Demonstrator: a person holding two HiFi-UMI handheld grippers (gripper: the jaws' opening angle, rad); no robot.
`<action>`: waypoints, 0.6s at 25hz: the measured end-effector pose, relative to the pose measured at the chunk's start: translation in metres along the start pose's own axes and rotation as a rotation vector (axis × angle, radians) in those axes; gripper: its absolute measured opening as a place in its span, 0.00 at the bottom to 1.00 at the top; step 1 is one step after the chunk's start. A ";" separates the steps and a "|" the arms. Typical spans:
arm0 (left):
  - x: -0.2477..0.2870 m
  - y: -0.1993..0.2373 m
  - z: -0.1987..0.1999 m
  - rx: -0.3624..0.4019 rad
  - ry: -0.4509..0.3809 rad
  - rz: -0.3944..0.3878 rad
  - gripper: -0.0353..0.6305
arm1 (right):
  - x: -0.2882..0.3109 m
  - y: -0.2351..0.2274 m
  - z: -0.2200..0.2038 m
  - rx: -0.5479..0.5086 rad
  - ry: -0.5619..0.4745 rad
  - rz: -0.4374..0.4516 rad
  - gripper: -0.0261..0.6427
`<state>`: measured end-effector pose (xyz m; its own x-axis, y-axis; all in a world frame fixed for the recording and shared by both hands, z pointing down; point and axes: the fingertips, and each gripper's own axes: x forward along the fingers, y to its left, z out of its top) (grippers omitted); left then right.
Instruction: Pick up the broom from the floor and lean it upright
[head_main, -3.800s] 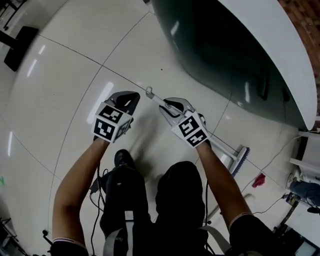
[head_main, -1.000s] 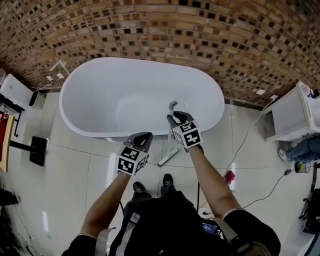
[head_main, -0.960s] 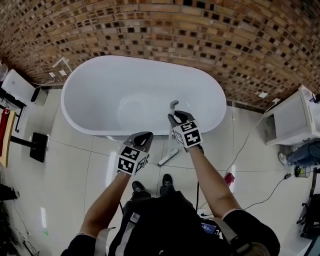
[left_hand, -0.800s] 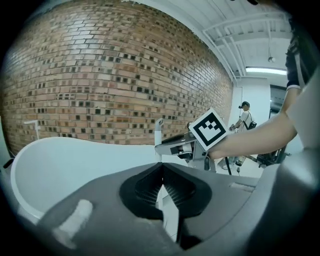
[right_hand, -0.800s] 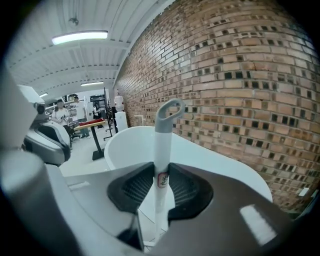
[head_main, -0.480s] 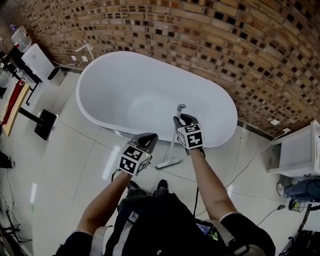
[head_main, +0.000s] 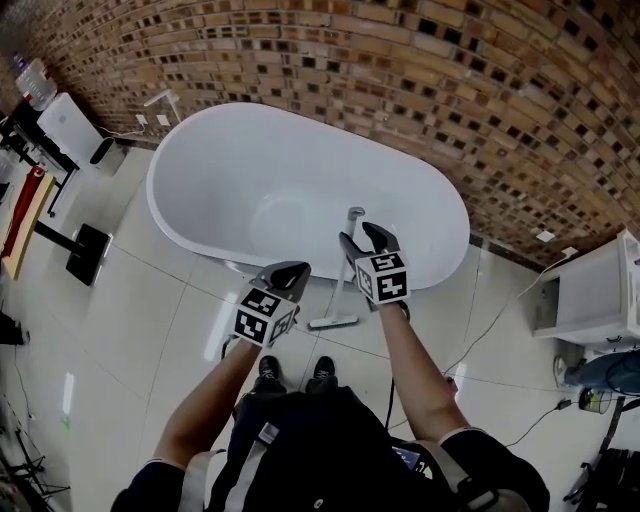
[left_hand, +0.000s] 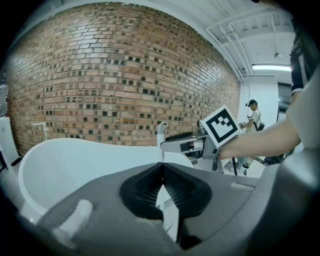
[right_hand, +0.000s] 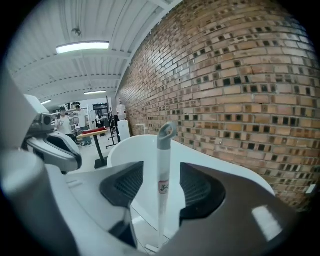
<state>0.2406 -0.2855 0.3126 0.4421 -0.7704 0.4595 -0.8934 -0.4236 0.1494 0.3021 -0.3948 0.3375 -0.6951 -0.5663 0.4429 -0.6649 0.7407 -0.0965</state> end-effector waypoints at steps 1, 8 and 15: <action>-0.001 -0.001 0.003 -0.002 -0.011 -0.008 0.06 | -0.009 0.001 0.003 0.011 -0.019 -0.013 0.38; -0.010 -0.013 0.030 -0.010 -0.103 -0.092 0.06 | -0.074 0.021 0.030 0.084 -0.165 -0.059 0.10; -0.026 -0.023 0.055 -0.021 -0.150 -0.198 0.05 | -0.123 0.052 0.061 0.043 -0.247 -0.111 0.04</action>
<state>0.2541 -0.2819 0.2491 0.6139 -0.7363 0.2845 -0.7892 -0.5644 0.2422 0.3363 -0.3090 0.2241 -0.6596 -0.7180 0.2225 -0.7479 0.6563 -0.0993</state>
